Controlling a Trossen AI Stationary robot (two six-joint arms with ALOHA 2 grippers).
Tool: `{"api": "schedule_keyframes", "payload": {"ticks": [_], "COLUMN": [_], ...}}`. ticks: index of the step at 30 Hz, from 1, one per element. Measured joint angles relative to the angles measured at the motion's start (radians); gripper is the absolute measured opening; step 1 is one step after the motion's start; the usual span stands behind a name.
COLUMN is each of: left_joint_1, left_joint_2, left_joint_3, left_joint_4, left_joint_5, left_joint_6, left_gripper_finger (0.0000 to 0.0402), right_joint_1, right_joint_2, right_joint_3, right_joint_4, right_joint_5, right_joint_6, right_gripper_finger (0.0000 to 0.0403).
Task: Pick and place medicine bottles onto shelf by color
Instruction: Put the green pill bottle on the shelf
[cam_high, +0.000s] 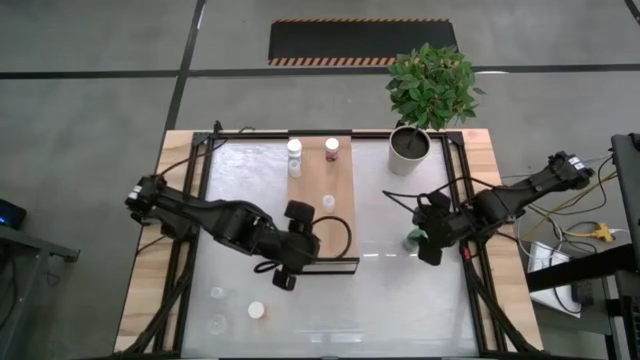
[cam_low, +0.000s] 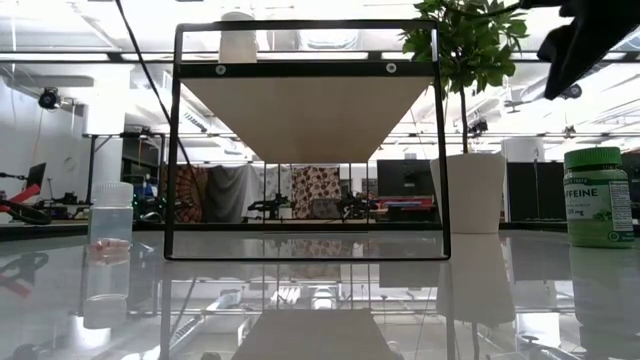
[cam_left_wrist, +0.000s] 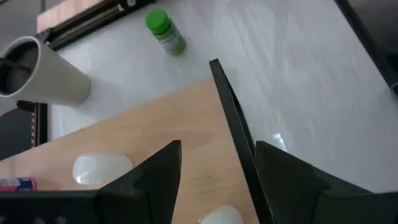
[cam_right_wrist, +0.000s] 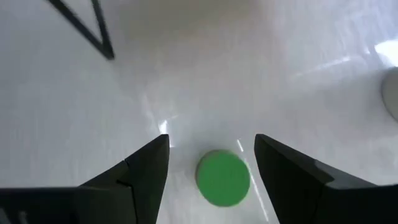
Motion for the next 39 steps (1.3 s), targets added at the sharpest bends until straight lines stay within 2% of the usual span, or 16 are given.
{"api": "schedule_keyframes", "payload": {"ticks": [6,13,19,27,33,39], "left_joint_1": [-0.001,-0.001,-0.001,-0.001,-0.001,0.0], "left_joint_2": [-0.102,-0.227,-0.312,-0.36,-0.36,-0.359], "left_joint_3": [-0.131,-0.302,-0.41,-0.48,-0.481,-0.482], "left_joint_4": [0.14,0.316,0.402,0.46,0.475,0.473], "left_joint_5": [-0.005,-0.026,-0.029,-0.052,-0.052,-0.055], "left_joint_6": [0.001,0.01,0.011,0.025,0.035,0.035], "left_gripper_finger": [0.0187,0.0187,0.0187,0.0187,0.0187,0.0187], "right_joint_1": [0.019,0.026,0.026,0.026,0.026,0.026], "right_joint_2": [0.002,-0.012,-0.019,-0.011,-0.011,-0.011], "right_joint_3": [-0.042,-0.154,-0.173,-0.222,-0.266,-0.28], "right_joint_4": [-0.014,-0.003,0.048,0.09,0.109,0.125], "right_joint_5": [0.0,-0.001,-0.012,-0.019,-0.019,-0.019], "right_joint_6": [-0.011,-0.04,-0.038,-0.032,-0.023,-0.024], "right_gripper_finger": [0.023,0.0256,0.0272,0.0274,0.0274,0.0239]}}
